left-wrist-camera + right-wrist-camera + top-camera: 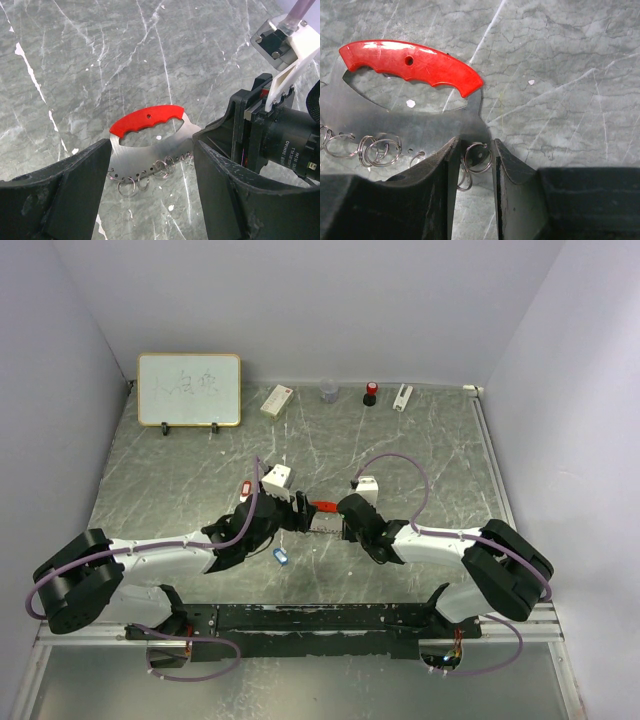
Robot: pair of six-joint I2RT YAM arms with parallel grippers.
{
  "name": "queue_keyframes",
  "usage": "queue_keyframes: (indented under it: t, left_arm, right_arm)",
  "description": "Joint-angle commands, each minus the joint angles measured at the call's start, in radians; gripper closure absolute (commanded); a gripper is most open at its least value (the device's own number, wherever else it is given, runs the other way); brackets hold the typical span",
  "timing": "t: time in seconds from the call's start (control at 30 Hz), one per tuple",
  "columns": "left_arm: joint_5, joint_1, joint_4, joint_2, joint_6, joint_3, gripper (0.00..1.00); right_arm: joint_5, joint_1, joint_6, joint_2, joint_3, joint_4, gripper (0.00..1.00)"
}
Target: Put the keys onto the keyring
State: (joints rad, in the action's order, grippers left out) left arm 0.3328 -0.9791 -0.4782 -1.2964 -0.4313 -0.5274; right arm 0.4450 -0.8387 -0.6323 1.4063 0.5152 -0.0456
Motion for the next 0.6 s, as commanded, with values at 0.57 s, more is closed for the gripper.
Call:
queue_keyframes:
  t: [0.57]
  left_arm:
    - [0.022, -0.021, -0.028, -0.009, 0.005, -0.040, 0.23]
  right_arm:
    - [0.030, 0.004, -0.003, -0.013, -0.001, 0.061, 0.71]
